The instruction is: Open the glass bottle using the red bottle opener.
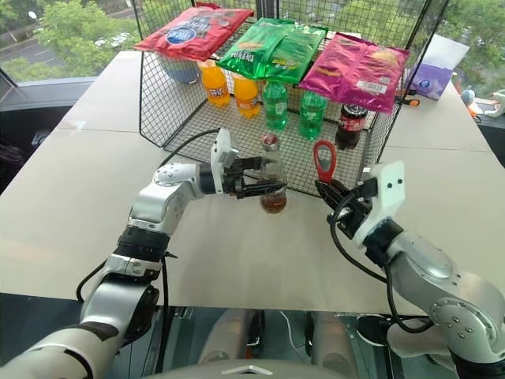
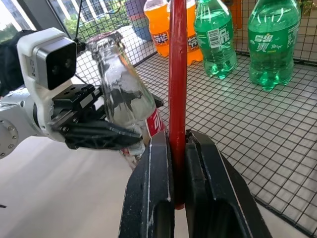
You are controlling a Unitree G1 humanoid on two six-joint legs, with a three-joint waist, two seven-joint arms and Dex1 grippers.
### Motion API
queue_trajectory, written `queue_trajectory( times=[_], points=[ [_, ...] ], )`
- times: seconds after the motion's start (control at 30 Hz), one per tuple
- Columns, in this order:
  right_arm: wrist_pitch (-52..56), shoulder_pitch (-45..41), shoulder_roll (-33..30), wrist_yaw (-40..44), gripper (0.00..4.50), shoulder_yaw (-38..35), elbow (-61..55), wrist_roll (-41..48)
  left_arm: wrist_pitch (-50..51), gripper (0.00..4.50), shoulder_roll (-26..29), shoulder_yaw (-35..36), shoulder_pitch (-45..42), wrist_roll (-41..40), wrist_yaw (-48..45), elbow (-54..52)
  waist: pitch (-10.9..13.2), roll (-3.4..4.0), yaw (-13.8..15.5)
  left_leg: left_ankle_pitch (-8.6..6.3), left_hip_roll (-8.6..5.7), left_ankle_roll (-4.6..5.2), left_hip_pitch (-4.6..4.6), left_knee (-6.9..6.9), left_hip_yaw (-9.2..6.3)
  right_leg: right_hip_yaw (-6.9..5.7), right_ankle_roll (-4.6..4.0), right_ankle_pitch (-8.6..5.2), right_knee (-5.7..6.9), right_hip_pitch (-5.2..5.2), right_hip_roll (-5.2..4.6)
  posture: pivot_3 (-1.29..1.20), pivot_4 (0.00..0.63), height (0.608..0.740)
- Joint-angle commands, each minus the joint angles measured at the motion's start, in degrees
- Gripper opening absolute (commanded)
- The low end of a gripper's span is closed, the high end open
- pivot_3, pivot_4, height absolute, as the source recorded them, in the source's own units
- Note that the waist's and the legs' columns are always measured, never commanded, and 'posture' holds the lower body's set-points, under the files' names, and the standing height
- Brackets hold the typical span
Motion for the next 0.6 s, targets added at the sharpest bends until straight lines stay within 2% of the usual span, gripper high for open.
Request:
queue_trajectory(
  times=[0.03, 0.4, 0.5, 0.6],
  points=[
    [0.59, -0.61, -0.34, 0.78, 0.0, 0.33, -1.61, -1.55, -2.53, 4.46, 0.19, 0.57, 0.1, -0.11, -0.3, -0.41, 0.0, 0.0, 0.0, 0.0, 0.0, 0.0, -0.01, 0.0, 0.0, 0.0, -0.11, 0.07, 0.0, -0.01, 0.01, 0.0, 0.15, 0.74],
    [1.57, -3.14, -1.14, 3.45, 0.0, 3.86, -1.57, -13.58, -1.64, 4.46, 1.93, 2.01, -1.14, -2.8, -2.24, -1.11, 0.0, 0.0, -0.01, 0.0, 0.0, 0.0, 0.0, 0.01, 0.01, 0.0, 0.02, 0.0, 0.0, -0.01, 0.02, 0.0, 0.15, 0.74],
    [1.54, -3.51, -0.98, 4.5, 0.0, 5.36, -1.76, -17.29, -0.71, 3.67, 2.09, 1.74, -0.99, -3.14, -2.79, -1.92, 0.0, 0.0, -0.02, 0.0, -0.01, 0.0, -0.01, 0.0, 0.0, 0.0, 0.01, 0.01, 0.0, -0.01, 0.02, 0.0, 0.15, 0.74],
    [1.55, -4.43, -0.98, 5.06, 0.0, 7.27, -2.09, -21.72, -0.41, 2.37, 2.09, 1.66, -1.0, -3.41, -3.12, -2.3, 0.0, 0.0, -0.03, 0.0, -0.01, 0.0, -0.01, 0.01, 0.02, 0.01, 0.02, 0.0, 0.0, -0.01, 0.02, 0.0, 0.15, 0.74]
  ],
)
